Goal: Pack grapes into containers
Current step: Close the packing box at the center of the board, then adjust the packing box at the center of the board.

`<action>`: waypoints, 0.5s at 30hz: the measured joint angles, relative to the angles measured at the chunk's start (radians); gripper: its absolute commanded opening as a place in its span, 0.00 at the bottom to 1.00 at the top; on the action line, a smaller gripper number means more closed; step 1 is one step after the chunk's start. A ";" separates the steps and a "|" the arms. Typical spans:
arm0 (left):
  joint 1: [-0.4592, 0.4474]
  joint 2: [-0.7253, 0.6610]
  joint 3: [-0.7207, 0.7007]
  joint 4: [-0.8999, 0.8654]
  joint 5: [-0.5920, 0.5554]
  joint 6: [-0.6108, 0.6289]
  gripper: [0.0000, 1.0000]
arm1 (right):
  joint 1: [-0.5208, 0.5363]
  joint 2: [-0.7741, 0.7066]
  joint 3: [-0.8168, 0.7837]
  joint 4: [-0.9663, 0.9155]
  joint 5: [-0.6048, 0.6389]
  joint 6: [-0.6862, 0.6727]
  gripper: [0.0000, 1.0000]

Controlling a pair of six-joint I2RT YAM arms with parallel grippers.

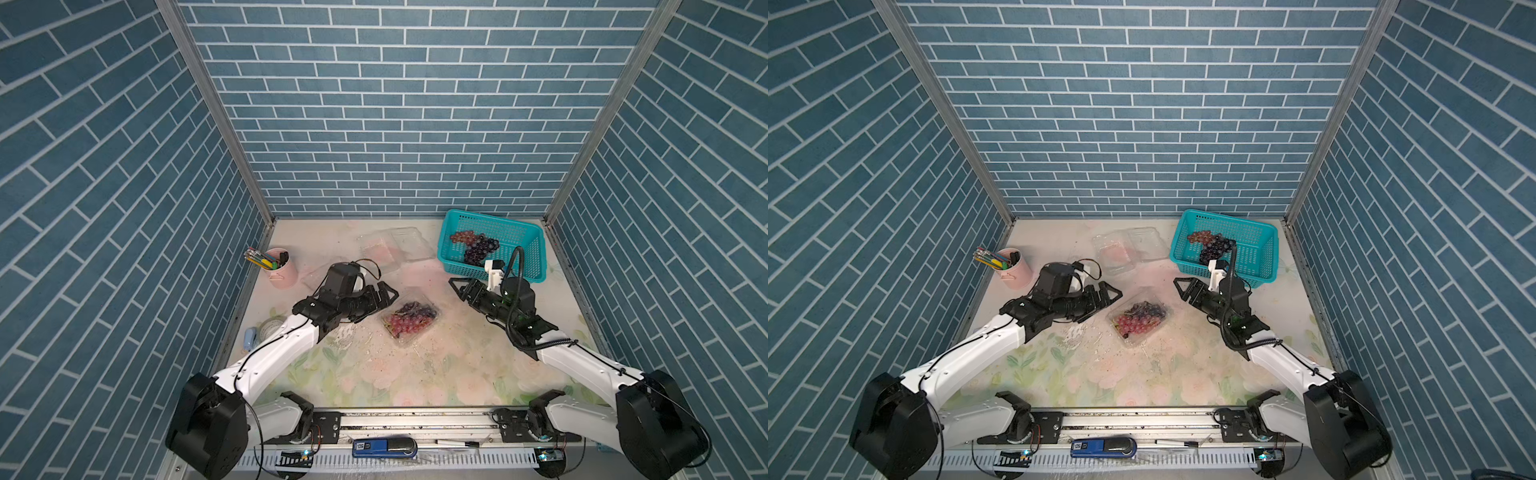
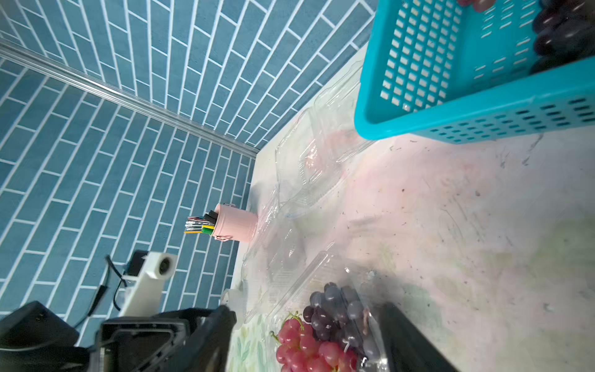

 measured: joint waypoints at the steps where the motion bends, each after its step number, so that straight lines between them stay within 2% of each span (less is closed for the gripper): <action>1: 0.004 0.000 -0.037 0.013 0.001 -0.022 1.00 | -0.007 0.011 0.013 -0.031 -0.004 -0.021 0.86; 6: 0.000 0.035 -0.149 0.097 0.010 -0.125 1.00 | -0.012 0.114 0.026 -0.105 -0.042 -0.065 0.92; 15: -0.058 0.157 -0.112 0.255 0.013 -0.196 0.99 | -0.003 0.173 0.026 -0.125 -0.087 -0.070 0.93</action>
